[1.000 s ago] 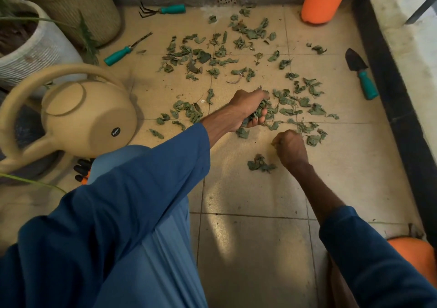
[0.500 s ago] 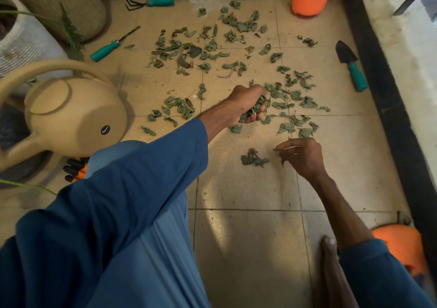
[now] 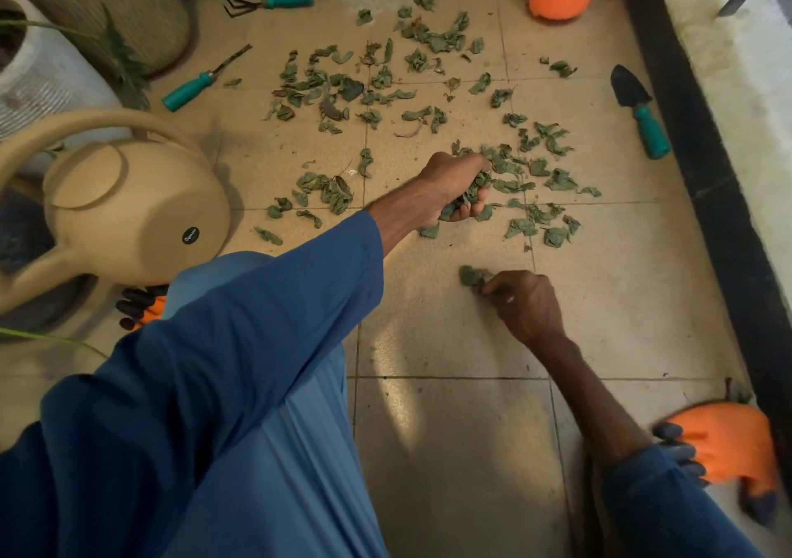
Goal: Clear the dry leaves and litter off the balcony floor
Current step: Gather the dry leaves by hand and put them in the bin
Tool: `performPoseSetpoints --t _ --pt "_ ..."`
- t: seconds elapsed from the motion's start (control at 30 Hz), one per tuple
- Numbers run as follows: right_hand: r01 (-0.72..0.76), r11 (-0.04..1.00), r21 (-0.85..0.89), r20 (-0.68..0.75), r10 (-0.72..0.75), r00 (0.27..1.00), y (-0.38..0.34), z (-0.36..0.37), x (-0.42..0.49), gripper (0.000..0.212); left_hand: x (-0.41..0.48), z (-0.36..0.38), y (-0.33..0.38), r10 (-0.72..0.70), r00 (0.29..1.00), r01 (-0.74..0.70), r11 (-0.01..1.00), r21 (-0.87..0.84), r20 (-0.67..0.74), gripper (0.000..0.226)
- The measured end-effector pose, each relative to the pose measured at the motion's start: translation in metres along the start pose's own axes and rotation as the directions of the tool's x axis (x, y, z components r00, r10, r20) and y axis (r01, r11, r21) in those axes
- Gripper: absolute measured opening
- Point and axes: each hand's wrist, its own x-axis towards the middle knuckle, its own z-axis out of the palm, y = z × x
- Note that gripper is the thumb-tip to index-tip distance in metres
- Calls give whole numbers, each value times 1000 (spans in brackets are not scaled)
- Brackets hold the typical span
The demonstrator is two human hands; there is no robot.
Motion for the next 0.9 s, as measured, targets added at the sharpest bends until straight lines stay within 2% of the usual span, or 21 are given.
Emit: performPoseSetpoints --t 0.2,0.33,0.53,0.63,0.73,0.77,0.83,0.9 --pt "-98 993 66 -60 102 993 12 -42 12 25 2 6 1 -10 1000 10 1000 -7 4 24" --pt "-125 983 135 -19 129 992 11 -49 15 29 3 9 2 -12 1000 12 1000 4 7 25" --pt "-20 977 213 -48 31 998 3 -60 15 21 5 8 -1 -2 1000 2 999 42 0 25" --pt "84 958 275 -83 -63 995 -13 -76 15 25 7 7 -4 7 999 -5 999 49 -36 25" --pt "120 934 336 -175 -64 983 -43 -95 19 22 11 10 -7 90 984 -71 990 124 -157 26" --pt "146 942 301 -201 -88 976 -54 -102 21 23 11 12 -9 137 973 -102 978 184 -186 26" --pt "204 936 286 -218 -143 965 -75 -111 24 24 9 20 -12 228 951 -156 937 313 -207 32" --pt "235 930 283 -248 -165 955 -90 -115 25 23 8 29 -15 229 956 -169 941 292 -185 33"
